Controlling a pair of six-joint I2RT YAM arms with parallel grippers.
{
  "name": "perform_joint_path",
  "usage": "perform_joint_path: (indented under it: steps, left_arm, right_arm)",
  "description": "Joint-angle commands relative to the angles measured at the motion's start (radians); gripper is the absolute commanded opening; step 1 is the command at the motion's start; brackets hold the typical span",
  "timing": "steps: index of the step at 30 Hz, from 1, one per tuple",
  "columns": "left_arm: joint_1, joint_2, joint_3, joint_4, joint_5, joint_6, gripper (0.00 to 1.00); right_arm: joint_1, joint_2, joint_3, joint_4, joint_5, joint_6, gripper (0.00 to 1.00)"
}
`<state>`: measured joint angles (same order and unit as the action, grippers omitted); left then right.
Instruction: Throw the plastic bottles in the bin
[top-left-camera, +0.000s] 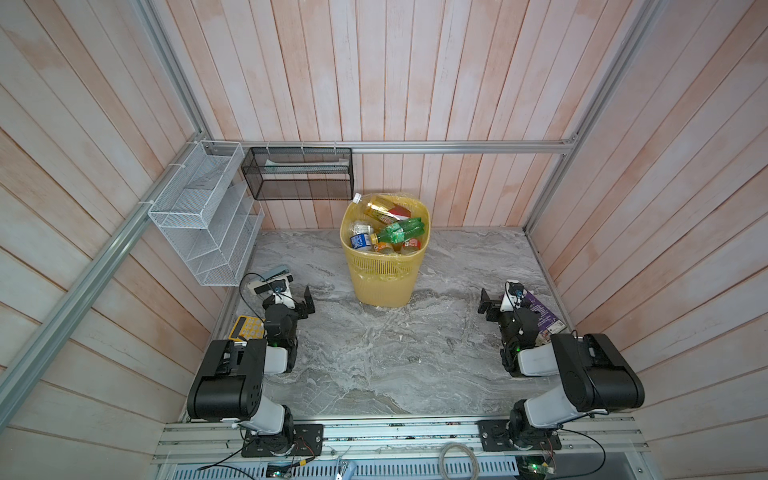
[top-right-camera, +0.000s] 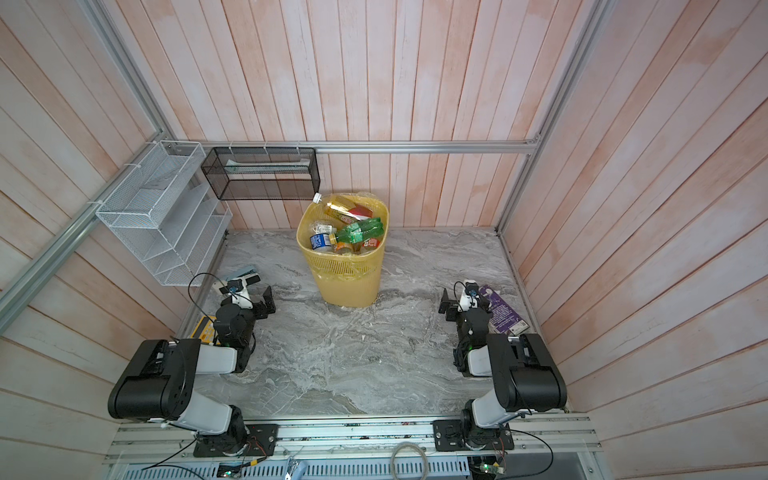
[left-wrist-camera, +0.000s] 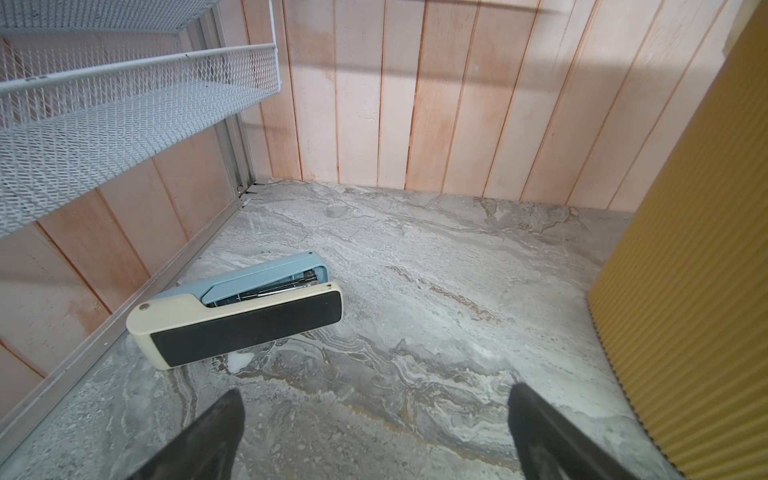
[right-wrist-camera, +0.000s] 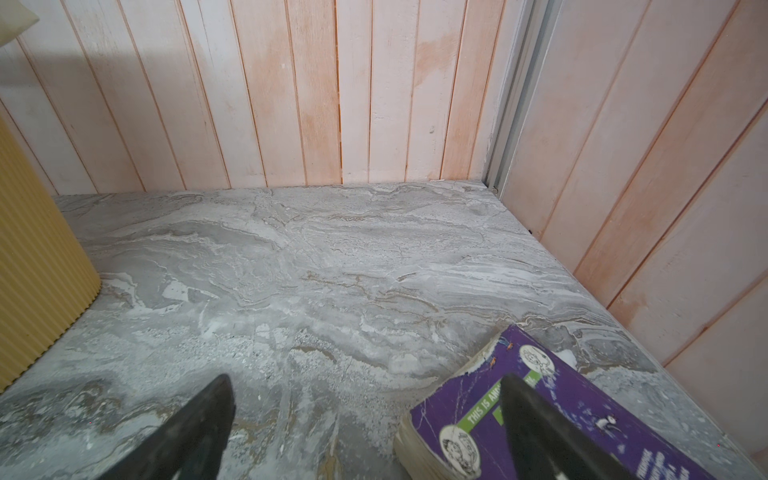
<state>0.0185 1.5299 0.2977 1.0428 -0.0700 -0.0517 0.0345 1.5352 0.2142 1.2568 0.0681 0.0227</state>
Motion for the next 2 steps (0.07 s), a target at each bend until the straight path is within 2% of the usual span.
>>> perform_joint_path:
  steps: [1, 2]
  left_arm:
    - [0.000, -0.009, 0.006, 0.000, 0.012, 0.011, 1.00]
    - [-0.001, -0.008, 0.006, 0.000, 0.012, 0.011, 1.00]
  right_arm:
    - [-0.005, 0.001, 0.013, 0.016, -0.011, -0.005, 1.00]
    - [-0.005, 0.001, 0.012, 0.017, -0.011, -0.004, 1.00]
